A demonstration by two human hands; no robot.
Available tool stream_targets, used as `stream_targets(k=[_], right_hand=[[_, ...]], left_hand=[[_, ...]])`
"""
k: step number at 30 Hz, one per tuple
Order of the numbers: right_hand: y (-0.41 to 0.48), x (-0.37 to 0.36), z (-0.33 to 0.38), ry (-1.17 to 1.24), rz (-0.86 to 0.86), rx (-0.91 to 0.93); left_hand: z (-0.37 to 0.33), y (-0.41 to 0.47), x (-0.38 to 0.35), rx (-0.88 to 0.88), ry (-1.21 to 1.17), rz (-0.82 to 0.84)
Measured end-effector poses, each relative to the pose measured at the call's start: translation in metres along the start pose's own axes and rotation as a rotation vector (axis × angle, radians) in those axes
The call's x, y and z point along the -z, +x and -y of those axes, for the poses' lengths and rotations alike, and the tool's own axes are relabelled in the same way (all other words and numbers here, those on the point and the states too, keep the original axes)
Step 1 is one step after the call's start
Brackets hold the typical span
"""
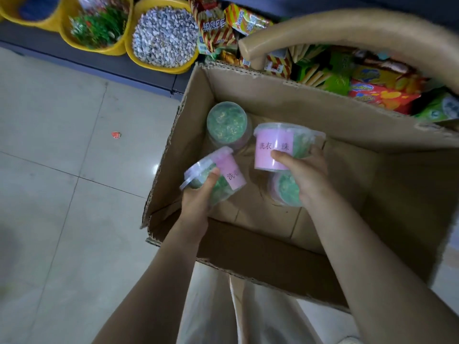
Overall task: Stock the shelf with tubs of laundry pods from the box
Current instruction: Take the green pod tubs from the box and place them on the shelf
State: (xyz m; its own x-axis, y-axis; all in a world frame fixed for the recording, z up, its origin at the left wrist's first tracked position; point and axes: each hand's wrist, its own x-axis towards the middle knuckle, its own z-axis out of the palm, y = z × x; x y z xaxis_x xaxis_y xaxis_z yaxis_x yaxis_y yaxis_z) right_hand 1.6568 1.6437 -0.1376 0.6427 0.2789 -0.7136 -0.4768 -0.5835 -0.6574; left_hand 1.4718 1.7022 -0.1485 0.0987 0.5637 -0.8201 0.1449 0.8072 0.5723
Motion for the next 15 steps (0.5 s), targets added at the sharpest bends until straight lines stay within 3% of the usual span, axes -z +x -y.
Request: stream_targets(k=[4,9,15], right_hand=[[-0.035,0.042,0.013,0.075,0.063,0.076],[-0.089,0.083,0.051,0.149,0.010,0.263],[-0.172,0.122,0.106,0.240,-0.076,0.519]], left_hand=[[-0.027,-0.044,-0.001,-0.059,0.131,0.222],[-0.077,-0.103,-0.012,-0.162,0.196,0.435],[-0.145,-0.171,-0.030,-0.431,0.305,0.532]])
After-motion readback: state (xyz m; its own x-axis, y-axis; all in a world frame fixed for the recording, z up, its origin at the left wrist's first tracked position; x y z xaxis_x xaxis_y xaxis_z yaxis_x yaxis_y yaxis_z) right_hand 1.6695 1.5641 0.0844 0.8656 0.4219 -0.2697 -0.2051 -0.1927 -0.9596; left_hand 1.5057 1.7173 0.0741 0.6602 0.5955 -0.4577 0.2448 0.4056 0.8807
